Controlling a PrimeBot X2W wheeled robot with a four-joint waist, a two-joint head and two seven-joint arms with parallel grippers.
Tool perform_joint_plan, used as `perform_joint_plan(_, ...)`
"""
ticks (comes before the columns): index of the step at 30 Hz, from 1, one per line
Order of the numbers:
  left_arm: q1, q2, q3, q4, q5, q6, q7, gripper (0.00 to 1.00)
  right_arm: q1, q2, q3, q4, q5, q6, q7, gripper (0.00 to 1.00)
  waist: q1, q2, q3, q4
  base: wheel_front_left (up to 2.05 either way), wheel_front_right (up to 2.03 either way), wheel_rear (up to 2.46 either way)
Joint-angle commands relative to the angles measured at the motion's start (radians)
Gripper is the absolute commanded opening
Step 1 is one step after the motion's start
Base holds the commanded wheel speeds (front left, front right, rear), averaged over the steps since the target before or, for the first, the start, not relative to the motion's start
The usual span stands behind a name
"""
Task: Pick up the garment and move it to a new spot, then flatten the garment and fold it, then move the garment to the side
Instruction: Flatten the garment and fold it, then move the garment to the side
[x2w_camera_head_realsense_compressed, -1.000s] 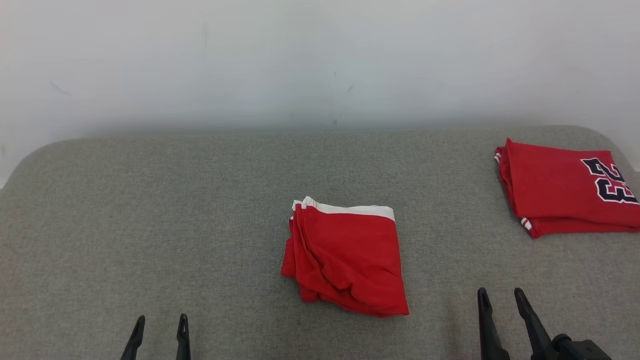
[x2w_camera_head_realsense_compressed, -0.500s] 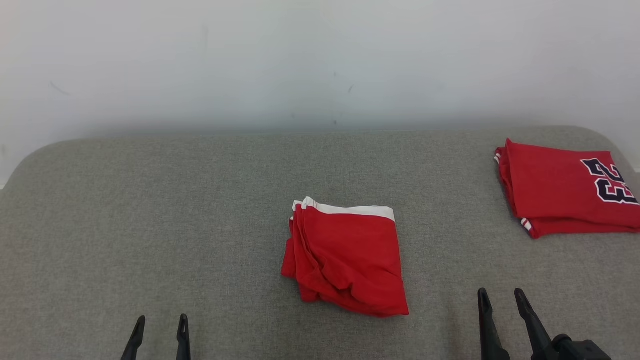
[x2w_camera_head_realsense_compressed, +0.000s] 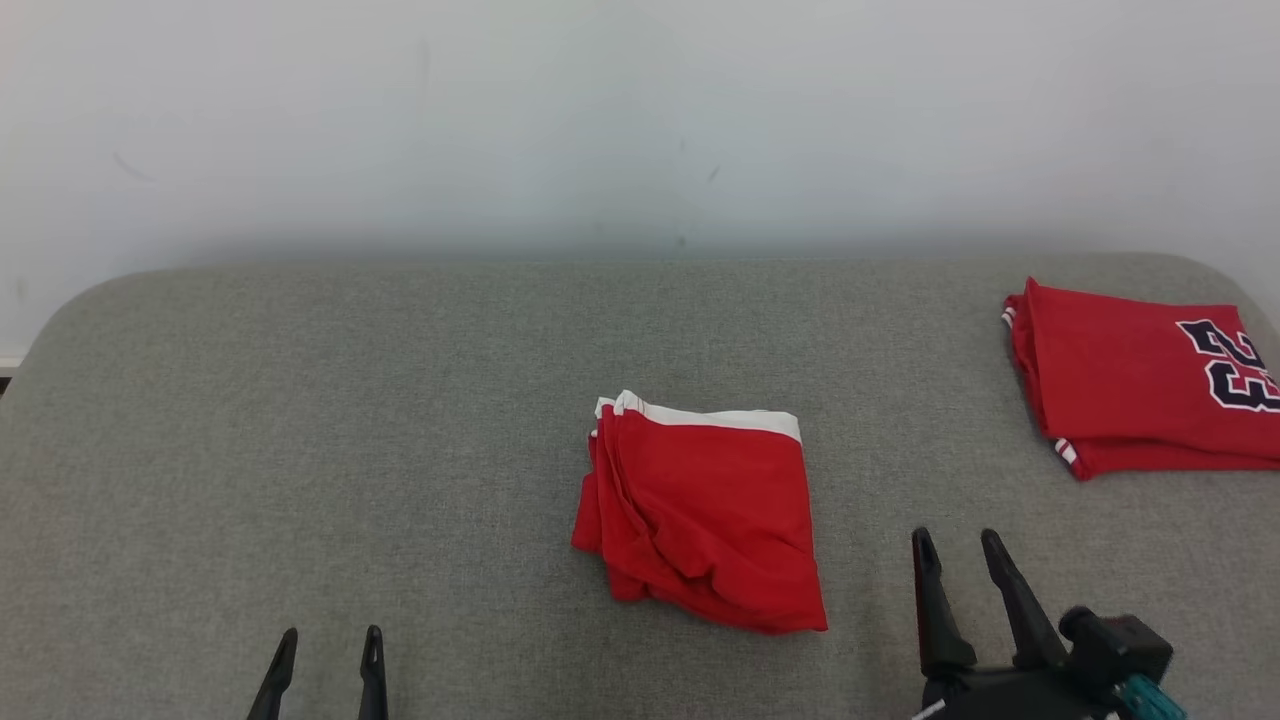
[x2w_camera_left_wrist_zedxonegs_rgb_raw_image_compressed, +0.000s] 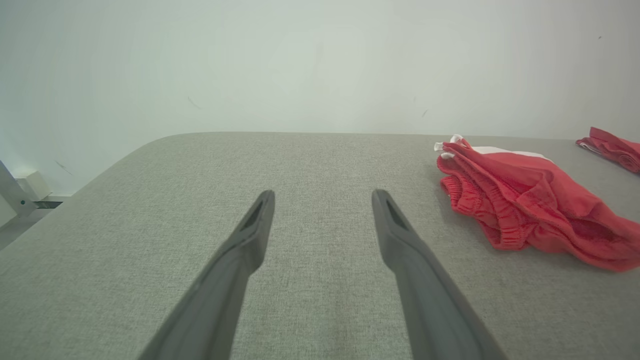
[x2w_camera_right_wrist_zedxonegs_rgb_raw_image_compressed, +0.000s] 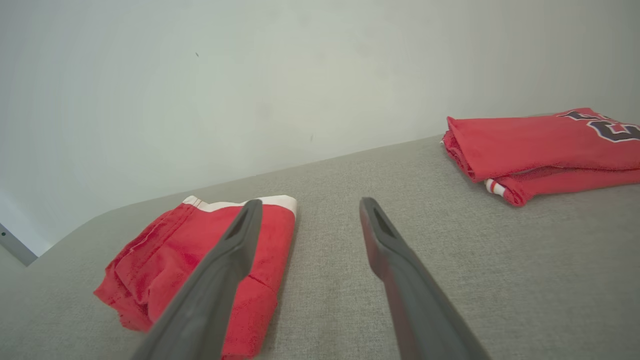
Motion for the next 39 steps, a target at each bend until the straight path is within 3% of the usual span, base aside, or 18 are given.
perform_joint_plan(1,-0.014,-0.001,-0.003,0.002,0.001,-0.004,-0.002,1.0,-0.028,0.0,0.005,0.015,0.0,0.001,-0.004,1.0,0.0,0.0,0.002,0.008,0.0,0.0,0.0)
perform_joint_plan(9,-0.035,-0.001,-0.043,0.002,-0.012,0.001,-0.002,1.0,-0.297,-0.006,0.078,0.36,0.02,0.001,-0.003,1.0,0.0,0.0,0.022,0.069,0.0,0.0,0.0)
perform_joint_plan(18,-0.07,-0.001,-0.082,0.011,-0.023,0.011,-0.002,1.0,-0.536,-0.01,0.081,0.767,0.045,0.001,0.037,1.0,0.0,0.0,0.052,0.135,0.0,0.0,0.0)
perform_joint_plan(26,-0.069,-0.001,-0.082,0.015,-0.032,0.016,-0.002,1.0,-0.588,0.001,0.119,0.938,0.137,0.001,0.116,1.0,0.0,0.0,0.056,0.141,0.0,0.0,0.0)
perform_joint_plan(32,-0.081,-0.001,-0.087,0.017,-0.043,0.016,-0.002,1.0,-0.559,0.006,0.22,0.898,0.27,0.001,0.17,1.0,0.0,0.0,0.06,0.142,0.0,0.0,0.0)
perform_joint_plan(33,-0.082,-0.001,-0.088,0.018,-0.048,0.018,-0.002,1.0,-0.552,0.004,0.24,0.879,0.306,0.001,0.178,0.45,0.0,0.0,0.061,0.141,0.0,0.0,0.0)
perform_joint_plan(34,-0.083,-0.001,-0.089,0.018,-0.051,0.018,-0.002,1.0,-0.546,0.004,0.262,0.866,0.336,0.001,0.187,0.01,0.0,0.0,0.062,0.139,0.0,0.0,0.0)
perform_joint_plan(39,-0.094,-0.001,-0.1,0.017,-0.062,0.022,-0.002,1.0,-0.564,-0.009,0.36,0.878,0.364,0.001,0.149,0.0,0.0,0.0,0.068,0.142,0.0,0.0,0.0)
